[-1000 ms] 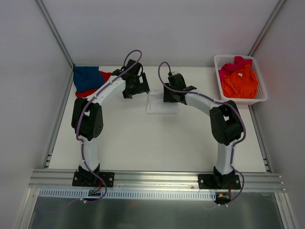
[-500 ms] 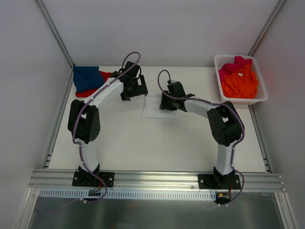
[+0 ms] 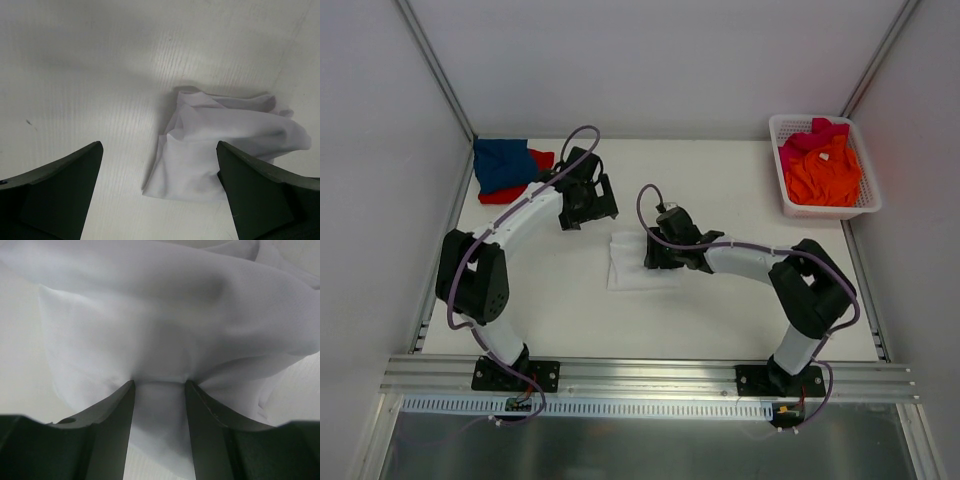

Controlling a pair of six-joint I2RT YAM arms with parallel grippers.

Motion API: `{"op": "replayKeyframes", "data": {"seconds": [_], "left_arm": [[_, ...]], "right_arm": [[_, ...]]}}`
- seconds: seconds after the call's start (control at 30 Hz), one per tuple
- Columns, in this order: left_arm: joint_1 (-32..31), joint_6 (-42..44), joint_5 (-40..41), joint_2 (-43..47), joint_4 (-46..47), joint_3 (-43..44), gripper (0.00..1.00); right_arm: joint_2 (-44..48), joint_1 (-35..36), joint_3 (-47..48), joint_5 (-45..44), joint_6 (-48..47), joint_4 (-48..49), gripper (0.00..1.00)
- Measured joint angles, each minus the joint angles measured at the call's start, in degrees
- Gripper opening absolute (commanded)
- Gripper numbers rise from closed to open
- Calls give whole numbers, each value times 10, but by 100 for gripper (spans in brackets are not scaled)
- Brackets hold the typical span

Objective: Fold and stack the t-shirts
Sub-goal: Fold the tshirt

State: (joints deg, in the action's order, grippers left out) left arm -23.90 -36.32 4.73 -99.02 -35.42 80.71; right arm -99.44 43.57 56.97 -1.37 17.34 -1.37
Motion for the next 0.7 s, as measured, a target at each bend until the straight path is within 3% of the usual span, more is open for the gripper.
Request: {"op": "replayKeyframes", "data": {"seconds": [0.3, 0.7], "left_arm": [[2, -6, -3, 57, 24, -99, 99], [8, -30, -74, 160, 131, -256, 99]], "right_arm": [[38, 8, 0, -18, -10, -54, 49], [174, 5, 128, -39, -73, -163, 51]]}}
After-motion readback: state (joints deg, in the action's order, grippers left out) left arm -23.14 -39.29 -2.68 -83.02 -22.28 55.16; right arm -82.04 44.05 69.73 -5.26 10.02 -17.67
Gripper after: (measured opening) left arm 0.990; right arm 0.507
